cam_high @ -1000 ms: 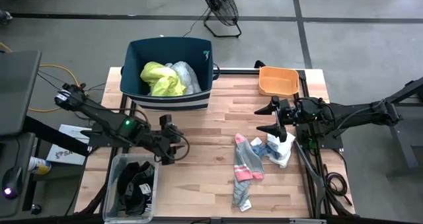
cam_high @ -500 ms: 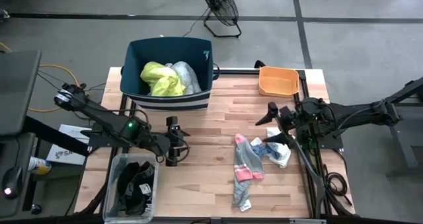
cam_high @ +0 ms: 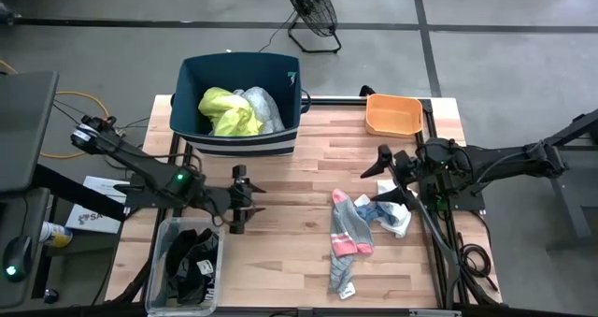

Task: Pick & Place Cloths
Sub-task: Put the white underwear into the transparent bin

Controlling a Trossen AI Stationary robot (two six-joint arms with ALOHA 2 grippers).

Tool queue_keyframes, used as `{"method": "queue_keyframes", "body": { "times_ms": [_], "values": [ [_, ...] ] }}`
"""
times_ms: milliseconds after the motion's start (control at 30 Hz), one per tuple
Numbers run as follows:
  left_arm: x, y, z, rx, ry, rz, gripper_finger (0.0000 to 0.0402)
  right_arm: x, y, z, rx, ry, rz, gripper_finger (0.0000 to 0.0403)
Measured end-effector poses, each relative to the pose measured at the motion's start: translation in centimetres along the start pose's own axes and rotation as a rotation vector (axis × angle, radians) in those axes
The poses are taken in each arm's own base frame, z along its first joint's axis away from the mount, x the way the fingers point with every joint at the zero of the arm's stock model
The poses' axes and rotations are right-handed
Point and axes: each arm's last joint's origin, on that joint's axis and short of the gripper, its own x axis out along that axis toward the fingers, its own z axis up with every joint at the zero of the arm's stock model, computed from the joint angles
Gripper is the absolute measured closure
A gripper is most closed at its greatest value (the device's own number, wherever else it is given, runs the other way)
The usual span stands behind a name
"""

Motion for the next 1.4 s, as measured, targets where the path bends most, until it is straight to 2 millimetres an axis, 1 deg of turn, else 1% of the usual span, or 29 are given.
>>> {"method": "queue_keyframes", "body": {
  "times_ms": [233,433,533,600,767,867,933,1067,1133,1200,1267,1333,1400],
  "values": [
    [-1.5,1.1,-2.1,-0.062,-0.113,-0.031,0.019,0.0,-0.4,0.1,-0.03,-0.029,-0.131,0.0071],
    [-2.6,1.8,-3.6,-0.108,-0.167,-0.05,0.019,-0.1,-0.6,0.1,0.02,-0.049,-0.217,0.0071],
    [-3.1,2.2,-4.1,-0.127,-0.184,-0.053,0.019,-0.1,-0.8,0.1,0.135,-0.077,-0.264,0.0071],
    [-3.5,2.4,-4.1,-0.145,-0.212,-0.057,0.019,-0.1,-0.9,0.1,0.211,-0.094,-0.285,0.0071],
    [-4.1,2.8,-4.9,-0.159,-0.245,-0.063,0.019,-0.1,-0.9,0.1,0.344,-0.122,-0.303,0.0071],
    [-4.1,2.9,-5.6,-0.169,-0.266,-0.079,0.019,-0.1,-0.9,0.1,0.367,-0.121,-0.29,0.0071],
    [-4.0,3.0,-6.4,-0.169,-0.266,-0.08,0.019,-0.2,-0.9,0.1,0.381,-0.133,-0.312,0.0071],
    [-4.2,3.1,-7.3,-0.179,-0.338,-0.09,0.019,-0.2,-1.1,0.1,0.419,-0.145,-0.37,0.0071],
    [-4.4,3.3,-7.2,-0.184,-0.406,-0.092,0.019,-0.4,-1.1,0.1,0.431,-0.115,-0.41,0.0071],
    [-4.6,3.4,-7.6,-0.165,-0.432,-0.089,0.019,-0.6,-1.0,0.6,0.45,-0.091,-0.455,0.0071],
    [-4.8,3.5,-7.4,-0.165,-0.469,-0.09,0.019,-1.0,-0.8,1.4,0.468,-0.068,-0.499,0.0071],
    [-4.8,3.8,-7.7,-0.147,-0.466,-0.095,0.019,-1.2,-0.6,2.2,0.485,-0.04,-0.541,0.0071],
    [-4.7,4.1,-7.6,-0.146,-0.478,-0.113,0.019,-1.3,-0.5,2.9,0.515,-0.011,-0.583,0.0071]
  ]
}}
